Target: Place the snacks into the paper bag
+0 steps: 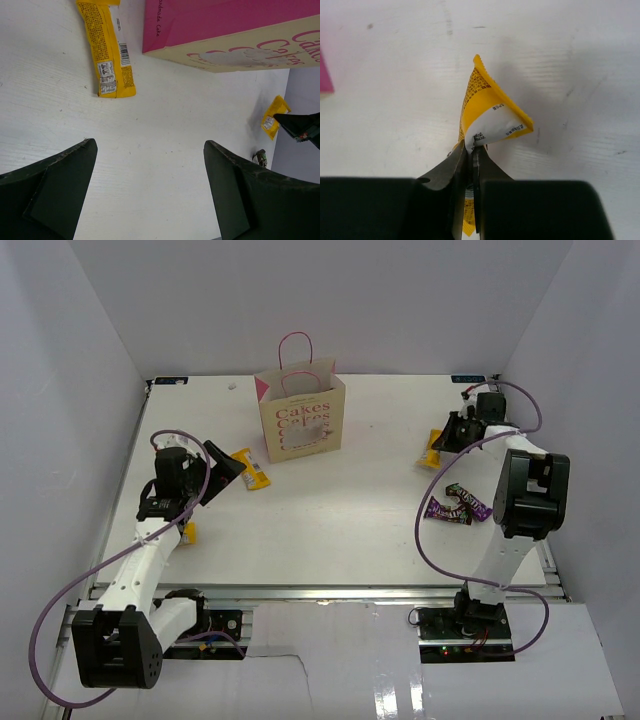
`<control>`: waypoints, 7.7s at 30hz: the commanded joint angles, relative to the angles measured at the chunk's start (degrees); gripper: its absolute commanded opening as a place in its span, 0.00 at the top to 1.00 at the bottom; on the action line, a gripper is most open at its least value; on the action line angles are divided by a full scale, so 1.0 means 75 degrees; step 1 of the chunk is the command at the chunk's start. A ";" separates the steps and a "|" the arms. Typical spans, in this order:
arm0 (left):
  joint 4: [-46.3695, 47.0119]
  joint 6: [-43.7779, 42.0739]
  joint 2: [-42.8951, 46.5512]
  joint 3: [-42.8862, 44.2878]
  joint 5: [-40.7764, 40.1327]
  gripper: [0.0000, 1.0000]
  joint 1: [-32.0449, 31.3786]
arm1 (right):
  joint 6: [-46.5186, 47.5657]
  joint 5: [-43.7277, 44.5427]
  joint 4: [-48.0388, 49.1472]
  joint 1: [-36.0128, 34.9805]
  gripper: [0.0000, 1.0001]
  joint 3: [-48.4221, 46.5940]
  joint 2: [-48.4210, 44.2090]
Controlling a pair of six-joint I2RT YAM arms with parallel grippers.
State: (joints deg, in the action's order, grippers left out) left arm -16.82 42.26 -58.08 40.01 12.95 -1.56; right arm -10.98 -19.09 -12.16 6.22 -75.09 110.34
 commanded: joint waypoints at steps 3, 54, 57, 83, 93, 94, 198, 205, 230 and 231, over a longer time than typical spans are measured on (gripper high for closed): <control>0.0250 -0.0057 0.0104 -0.0177 0.0218 0.02 0.0021 | 0.3077 -0.3223 0.0896 -0.0324 0.92 -0.0613 -0.1680; -0.1036 -0.0478 -0.5142 0.3031 -0.2487 0.11 -0.1081 | 0.5988 -0.3407 -0.1015 -0.2013 0.39 0.0129 -0.3306; -0.1121 -0.0595 -0.5567 0.3418 -0.2874 0.12 -0.1092 | 0.5789 -0.3513 -0.1003 -0.1755 0.39 0.1125 -0.3894; 0.1125 -0.5432 -0.1972 0.3196 -0.2000 0.99 -0.0964 | 0.5496 -0.3947 -0.0980 -0.0923 0.40 0.1961 -0.4424; 0.2137 -0.7684 -0.3081 0.5807 0.0944 1.00 -0.1115 | 0.5566 -0.3923 -0.0991 -0.0923 0.40 0.1926 -0.4458; 0.2125 -0.7755 -0.3536 0.6332 0.1108 1.00 -0.1151 | 0.5554 -0.3912 -0.0980 -0.0923 0.40 0.1961 -0.4505; -0.2995 0.1677 0.2624 -0.0472 -0.3003 0.02 -0.1725 | 0.1428 -0.0630 0.1705 -0.4439 0.68 -0.6500 0.1412; -0.4235 0.2122 0.1395 0.0300 -0.3929 0.03 -0.1527 | 0.1745 -0.0699 0.1190 -0.3819 0.45 -0.6219 0.0606; -0.2868 0.3424 -0.2755 0.0385 -0.3075 0.55 0.3243 | 0.5507 -0.3489 -0.0933 0.0436 0.35 0.2336 -0.4306; -0.2786 0.3389 -0.2767 0.0361 -0.3028 0.59 0.3290 | 0.5531 -0.3513 -0.0956 0.0471 0.35 0.2383 -0.4330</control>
State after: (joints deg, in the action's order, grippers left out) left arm -41.74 68.14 -79.05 43.53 -11.40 21.50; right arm 28.21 -42.37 -19.46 9.08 -57.52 80.68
